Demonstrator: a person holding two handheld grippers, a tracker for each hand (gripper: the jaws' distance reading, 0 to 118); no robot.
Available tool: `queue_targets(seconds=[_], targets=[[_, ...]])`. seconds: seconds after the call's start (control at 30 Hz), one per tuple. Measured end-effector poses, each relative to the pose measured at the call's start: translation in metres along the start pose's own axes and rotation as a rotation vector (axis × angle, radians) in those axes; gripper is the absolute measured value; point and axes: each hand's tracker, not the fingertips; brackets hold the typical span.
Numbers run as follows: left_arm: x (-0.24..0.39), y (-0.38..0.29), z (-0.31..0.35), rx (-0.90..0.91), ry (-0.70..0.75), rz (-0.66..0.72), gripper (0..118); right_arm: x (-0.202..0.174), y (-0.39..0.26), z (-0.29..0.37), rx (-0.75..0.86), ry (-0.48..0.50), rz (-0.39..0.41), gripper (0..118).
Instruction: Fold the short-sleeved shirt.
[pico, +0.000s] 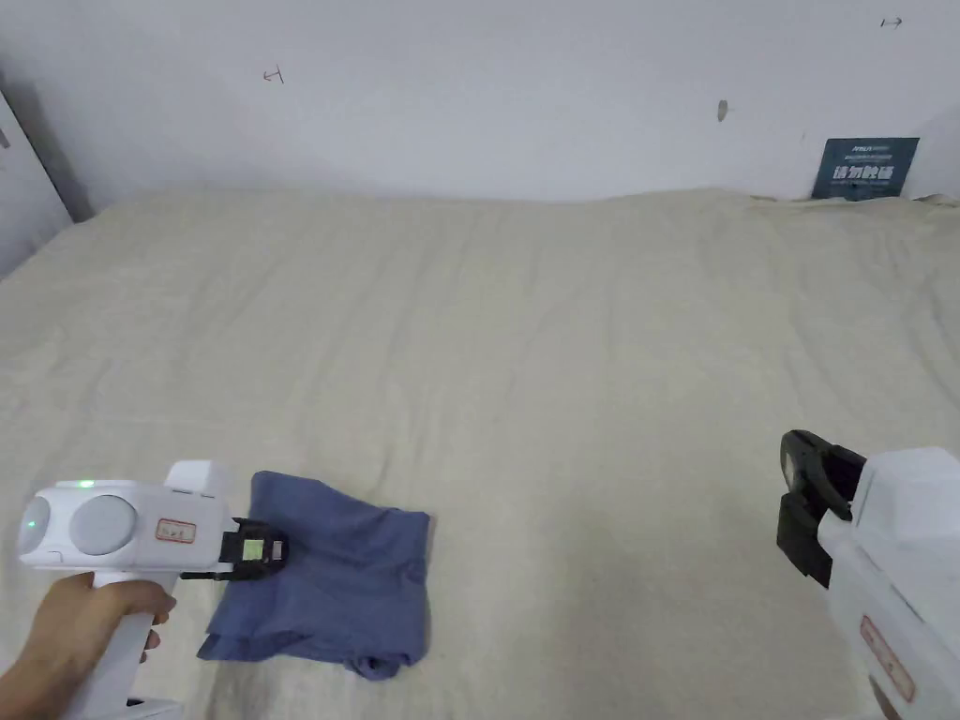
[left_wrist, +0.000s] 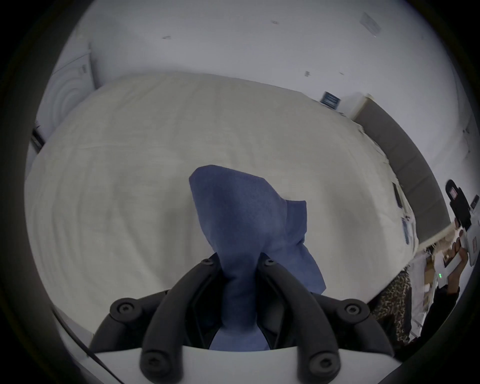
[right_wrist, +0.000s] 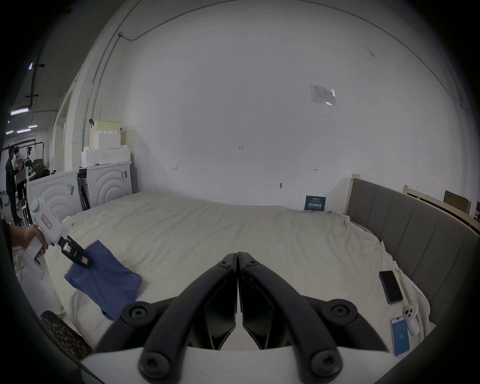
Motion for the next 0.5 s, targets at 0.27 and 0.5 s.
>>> queue_targets(seconds=[0.27, 0.5], targets=[[-0.096, 0.016, 0.02, 0.013, 0.181, 0.081, 19, -0.012, -0.001, -0.017, -0.01, -0.004, 0.003, 0], [-0.144, 0.014, 0.014, -0.029, 0.248, 0.195, 19, -0.013, -0.007, -0.023, -0.033, -0.009, -0.029, 0]])
